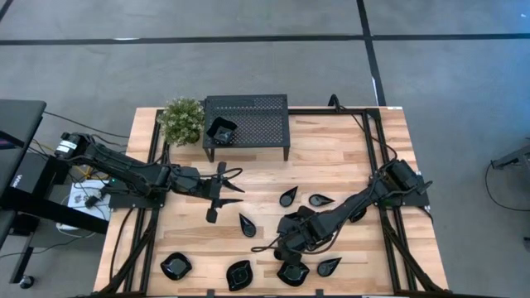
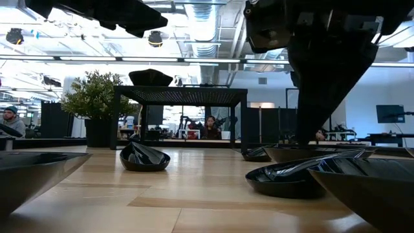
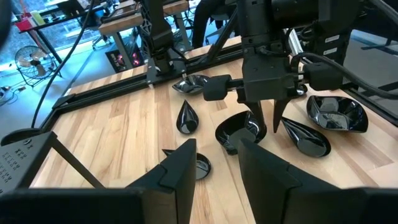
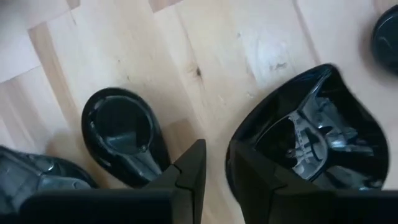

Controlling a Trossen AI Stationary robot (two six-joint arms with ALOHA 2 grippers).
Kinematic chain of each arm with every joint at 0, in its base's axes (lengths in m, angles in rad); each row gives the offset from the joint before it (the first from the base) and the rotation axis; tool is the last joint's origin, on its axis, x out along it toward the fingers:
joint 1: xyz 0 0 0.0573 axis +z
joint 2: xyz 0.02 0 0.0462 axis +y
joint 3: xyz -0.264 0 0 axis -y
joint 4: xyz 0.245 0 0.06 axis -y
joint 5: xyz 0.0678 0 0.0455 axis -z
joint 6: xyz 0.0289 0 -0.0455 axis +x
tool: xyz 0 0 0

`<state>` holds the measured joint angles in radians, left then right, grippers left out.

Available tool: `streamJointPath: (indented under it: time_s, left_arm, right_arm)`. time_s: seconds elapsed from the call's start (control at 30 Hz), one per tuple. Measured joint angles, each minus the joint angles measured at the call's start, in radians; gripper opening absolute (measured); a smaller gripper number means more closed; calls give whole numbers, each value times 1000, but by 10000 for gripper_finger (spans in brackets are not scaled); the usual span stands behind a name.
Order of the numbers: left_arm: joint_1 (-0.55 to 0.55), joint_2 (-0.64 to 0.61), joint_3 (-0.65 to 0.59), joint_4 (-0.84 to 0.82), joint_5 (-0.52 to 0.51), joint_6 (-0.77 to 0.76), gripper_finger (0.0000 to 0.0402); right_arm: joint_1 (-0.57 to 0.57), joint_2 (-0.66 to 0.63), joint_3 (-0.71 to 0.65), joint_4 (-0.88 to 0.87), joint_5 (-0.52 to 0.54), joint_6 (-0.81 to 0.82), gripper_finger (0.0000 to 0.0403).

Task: Pick & Place Mini shaped plates
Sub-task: Put the leaf shaped plate on the shelf

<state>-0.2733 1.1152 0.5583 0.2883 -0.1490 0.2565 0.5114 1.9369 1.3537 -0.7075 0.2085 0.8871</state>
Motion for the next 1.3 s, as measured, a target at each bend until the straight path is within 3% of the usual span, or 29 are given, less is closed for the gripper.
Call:
streamJointPath:
  time_s: [0.33, 0.6, 1.03, 1.17, 1.3]
  left_arm:
    - [0, 0, 0, -3, 0, -3, 122]
    - [0, 0, 0, -4, 0, -3, 122]
    - [0, 0, 0, -3, 0, -3, 122]
    - [0, 0, 0, -3, 0, -3, 122]
    - [0, 0, 0, -3, 0, -3, 122]
  right_arm:
    - [0, 57, -2, -7, -4, -53, 69]
    - [-1, 65, -1, -44, 64, -138, 66]
    - [-1, 62, 5, -96, 68, -188, 7]
    - [-1, 63, 65, -106, 52, -211, 4]
    - [-1, 64, 165, -108, 86, -348, 2]
